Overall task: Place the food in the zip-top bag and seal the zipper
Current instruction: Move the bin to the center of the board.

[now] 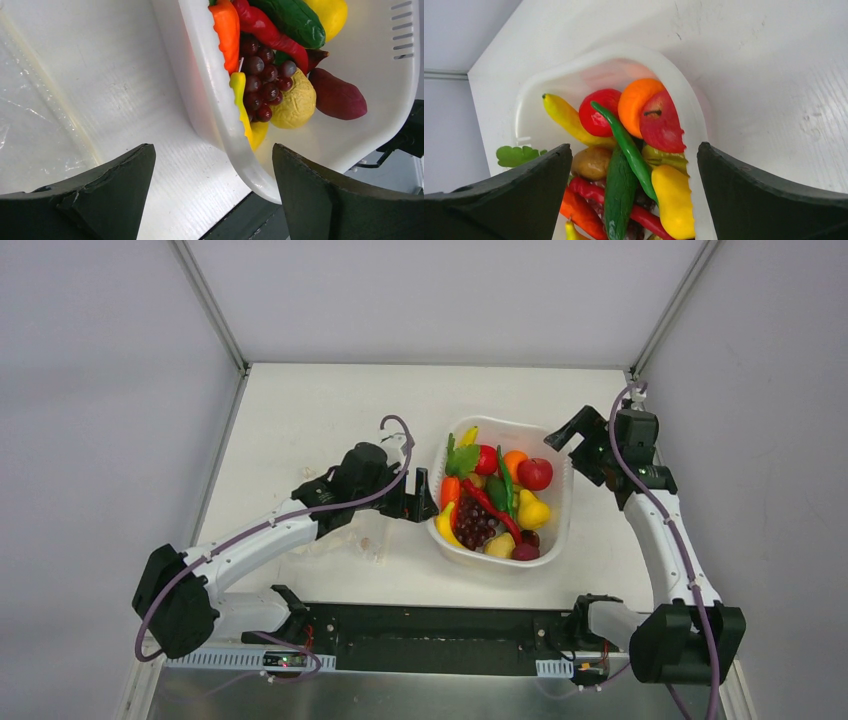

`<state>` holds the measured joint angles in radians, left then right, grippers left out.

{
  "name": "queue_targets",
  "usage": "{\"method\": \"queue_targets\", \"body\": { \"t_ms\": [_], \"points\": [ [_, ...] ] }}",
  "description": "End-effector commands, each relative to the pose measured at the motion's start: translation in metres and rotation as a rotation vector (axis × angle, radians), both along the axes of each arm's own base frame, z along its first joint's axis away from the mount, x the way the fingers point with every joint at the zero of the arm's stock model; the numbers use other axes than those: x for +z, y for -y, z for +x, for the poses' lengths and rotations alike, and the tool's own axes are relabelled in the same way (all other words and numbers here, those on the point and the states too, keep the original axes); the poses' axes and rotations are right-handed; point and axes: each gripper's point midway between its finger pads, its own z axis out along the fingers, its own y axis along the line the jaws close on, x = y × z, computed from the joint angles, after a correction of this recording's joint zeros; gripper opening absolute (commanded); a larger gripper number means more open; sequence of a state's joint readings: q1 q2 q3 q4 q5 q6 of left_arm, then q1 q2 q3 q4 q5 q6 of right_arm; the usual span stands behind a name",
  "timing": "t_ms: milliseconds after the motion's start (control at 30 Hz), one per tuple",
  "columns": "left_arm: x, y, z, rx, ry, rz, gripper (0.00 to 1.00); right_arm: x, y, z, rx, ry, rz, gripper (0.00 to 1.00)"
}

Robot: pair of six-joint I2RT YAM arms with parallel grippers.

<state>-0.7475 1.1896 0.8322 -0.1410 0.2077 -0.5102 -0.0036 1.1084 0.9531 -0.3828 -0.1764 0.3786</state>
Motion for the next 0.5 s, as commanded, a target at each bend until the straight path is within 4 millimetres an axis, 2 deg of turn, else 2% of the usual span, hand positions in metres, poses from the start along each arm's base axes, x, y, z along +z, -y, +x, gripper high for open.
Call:
{"method": "queue_targets", "body": {
  "t_ms": [0,100,233,367,467],
  "points": [
    [0.007,0.016,-0.003,-0.064,0.005,-0.053,0.88,0.004,-0.007,0.024,0.029,0.046,0.013,0.99],
    [0.011,0.038,-0.005,-0.111,-0.040,-0.129,0.84,-0.004,-0.003,0.040,0.006,0.006,0.003,1.00],
    [0.027,0.073,-0.004,-0.161,-0.053,-0.258,0.80,0.012,-0.001,0.051,-0.001,0.011,-0.007,1.00],
    [0.029,0.103,-0.006,-0.181,-0.068,-0.279,0.77,0.033,-0.004,0.050,0.023,0.055,-0.004,1.00],
    [0.028,0.107,-0.005,-0.173,-0.055,-0.257,0.78,0.041,-0.016,0.040,0.086,0.063,0.037,1.00]
  ]
}}
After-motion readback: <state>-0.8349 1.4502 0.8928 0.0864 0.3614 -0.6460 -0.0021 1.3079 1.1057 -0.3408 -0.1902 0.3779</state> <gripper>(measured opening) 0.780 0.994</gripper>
